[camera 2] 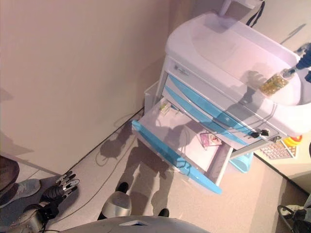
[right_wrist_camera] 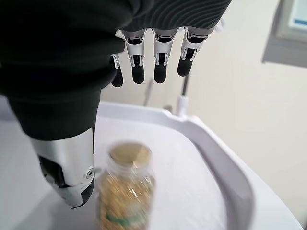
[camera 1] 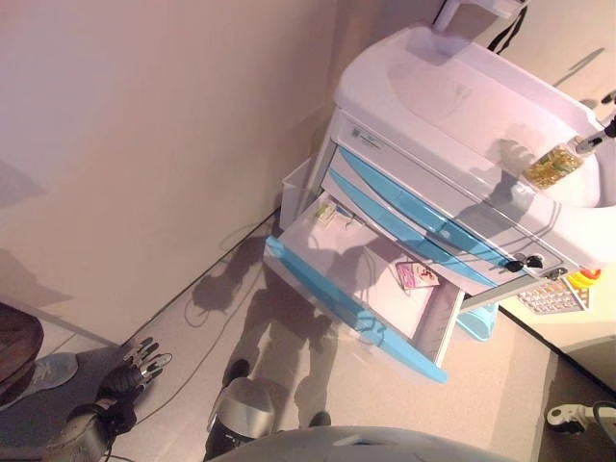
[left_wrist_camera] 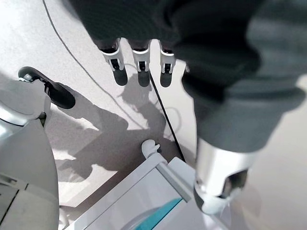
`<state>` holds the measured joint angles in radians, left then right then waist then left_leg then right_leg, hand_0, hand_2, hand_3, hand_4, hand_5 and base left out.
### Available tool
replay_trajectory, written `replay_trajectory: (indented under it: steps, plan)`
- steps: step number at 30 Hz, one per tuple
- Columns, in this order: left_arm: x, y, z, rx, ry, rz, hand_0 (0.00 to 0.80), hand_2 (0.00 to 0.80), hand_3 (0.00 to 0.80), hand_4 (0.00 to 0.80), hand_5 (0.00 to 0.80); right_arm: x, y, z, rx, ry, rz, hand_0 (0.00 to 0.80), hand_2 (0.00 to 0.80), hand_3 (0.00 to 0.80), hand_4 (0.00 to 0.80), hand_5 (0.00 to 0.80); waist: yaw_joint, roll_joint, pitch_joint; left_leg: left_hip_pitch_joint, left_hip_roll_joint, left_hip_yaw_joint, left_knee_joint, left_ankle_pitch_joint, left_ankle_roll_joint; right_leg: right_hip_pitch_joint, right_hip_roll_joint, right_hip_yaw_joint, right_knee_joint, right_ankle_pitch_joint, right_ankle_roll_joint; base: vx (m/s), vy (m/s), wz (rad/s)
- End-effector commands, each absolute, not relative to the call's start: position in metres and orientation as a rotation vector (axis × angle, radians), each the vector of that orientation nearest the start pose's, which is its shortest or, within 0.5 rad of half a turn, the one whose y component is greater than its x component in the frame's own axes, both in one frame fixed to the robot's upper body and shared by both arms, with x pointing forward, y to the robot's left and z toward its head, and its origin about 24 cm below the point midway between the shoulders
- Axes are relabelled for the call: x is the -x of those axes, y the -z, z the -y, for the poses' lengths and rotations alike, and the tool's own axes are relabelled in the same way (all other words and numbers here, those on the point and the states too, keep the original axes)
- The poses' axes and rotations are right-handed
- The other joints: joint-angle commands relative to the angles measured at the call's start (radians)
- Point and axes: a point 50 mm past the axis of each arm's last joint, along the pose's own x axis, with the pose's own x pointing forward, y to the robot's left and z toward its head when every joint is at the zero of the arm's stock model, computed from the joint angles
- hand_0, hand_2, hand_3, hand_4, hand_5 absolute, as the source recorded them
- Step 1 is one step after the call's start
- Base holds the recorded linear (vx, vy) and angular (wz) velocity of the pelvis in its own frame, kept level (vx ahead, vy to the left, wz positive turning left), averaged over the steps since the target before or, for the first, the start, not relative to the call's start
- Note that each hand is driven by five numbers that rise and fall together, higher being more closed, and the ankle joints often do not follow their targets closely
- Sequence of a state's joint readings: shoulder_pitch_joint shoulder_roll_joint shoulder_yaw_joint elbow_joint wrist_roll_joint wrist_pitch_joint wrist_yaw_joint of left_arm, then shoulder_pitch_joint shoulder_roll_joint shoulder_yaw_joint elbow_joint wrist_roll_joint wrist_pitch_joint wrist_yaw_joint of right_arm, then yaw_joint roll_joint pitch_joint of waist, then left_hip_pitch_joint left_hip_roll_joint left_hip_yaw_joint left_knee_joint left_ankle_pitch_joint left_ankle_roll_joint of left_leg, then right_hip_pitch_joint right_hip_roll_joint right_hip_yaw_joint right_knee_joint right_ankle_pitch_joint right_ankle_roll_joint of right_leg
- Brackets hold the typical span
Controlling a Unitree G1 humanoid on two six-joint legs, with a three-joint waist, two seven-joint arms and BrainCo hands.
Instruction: Open the drawer and pick up the medicine
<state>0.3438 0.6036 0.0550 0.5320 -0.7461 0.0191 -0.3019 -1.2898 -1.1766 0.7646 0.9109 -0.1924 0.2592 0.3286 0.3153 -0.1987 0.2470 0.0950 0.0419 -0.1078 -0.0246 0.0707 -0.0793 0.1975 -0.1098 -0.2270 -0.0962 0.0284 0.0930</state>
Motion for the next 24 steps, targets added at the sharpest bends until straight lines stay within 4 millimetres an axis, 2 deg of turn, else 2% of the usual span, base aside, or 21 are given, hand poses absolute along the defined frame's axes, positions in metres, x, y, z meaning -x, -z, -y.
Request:
replay_trajectory:
  steps: [1, 9, 15, 19, 22, 24]
  plan:
    - [-0.101, 0.052, -0.337, 0.174, -0.160, -0.667, 0.000, 0.000, 0.000, 0.000, 0.000, -0.314, -0.361, 0.386, 1.392, 0.531, -0.313, 0.000, 0.000, 0.000, 0.000, 0.000, -0.014, 0.025, -0.098, 0.010, -0.024, -0.031, 0.009, -0.106, 0.044, -0.051, 0.018, 0.001, 0.087, 0.005, 0.073, -0.071, 0.014, -0.06]
    - [-0.107, 0.055, -0.326, 0.168, -0.098, -0.644, 0.000, 0.000, 0.000, 0.000, 0.000, -0.302, -0.395, 0.365, 1.429, 0.561, -0.120, 0.000, 0.000, 0.000, 0.000, 0.000, -0.081, 0.048, -0.123, 0.015, -0.025, 0.018, 0.007, -0.107, 0.044, -0.067, 0.000, 0.027, 0.091, 0.007, 0.076, -0.072, 0.042, -0.13]
    - [-0.119, 0.055, -0.310, 0.112, 0.012, -0.627, 0.000, 0.000, 0.000, 0.000, 0.000, -0.295, -0.401, 0.352, 1.377, 0.544, 0.055, 0.000, 0.000, 0.000, 0.000, 0.000, -0.137, 0.079, -0.135, 0.012, -0.024, 0.057, 0.019, -0.116, 0.044, -0.080, -0.012, 0.054, 0.095, 0.002, 0.077, -0.088, 0.041, -0.15]
    - [-0.128, 0.055, -0.299, 0.086, 0.065, -0.600, 0.000, 0.000, 0.000, 0.000, 0.000, -0.291, -0.385, 0.339, 1.292, 0.442, 0.162, 0.000, 0.000, 0.000, 0.000, 0.000, -0.190, 0.107, -0.141, 0.014, -0.019, 0.087, 0.028, -0.122, 0.042, -0.091, -0.018, 0.076, 0.100, -0.003, 0.077, -0.102, 0.038, -0.20]
    - [-0.133, 0.055, -0.296, 0.069, 0.071, -0.587, 0.000, 0.000, 0.000, 0.000, 0.000, -0.286, -0.356, 0.333, 1.206, 0.334, 0.212, 0.000, 0.000, 0.000, 0.000, 0.000, -0.237, 0.116, -0.149, 0.015, -0.013, 0.113, 0.026, -0.123, 0.041, -0.105, -0.019, 0.092, 0.101, -0.004, 0.076, -0.072, 0.009, -0.17]
    - [-0.135, 0.056, -0.293, 0.042, 0.084, -0.588, 0.000, 0.000, 0.000, 0.000, 0.000, -0.280, -0.339, 0.333, 1.168, 0.296, 0.232, 0.000, 0.000, 0.000, 0.000, 0.000, -0.254, 0.116, -0.149, 0.017, -0.010, 0.125, 0.026, -0.125, 0.039, -0.108, -0.019, 0.099, 0.102, -0.007, 0.075, -0.090, -0.017, -0.24]
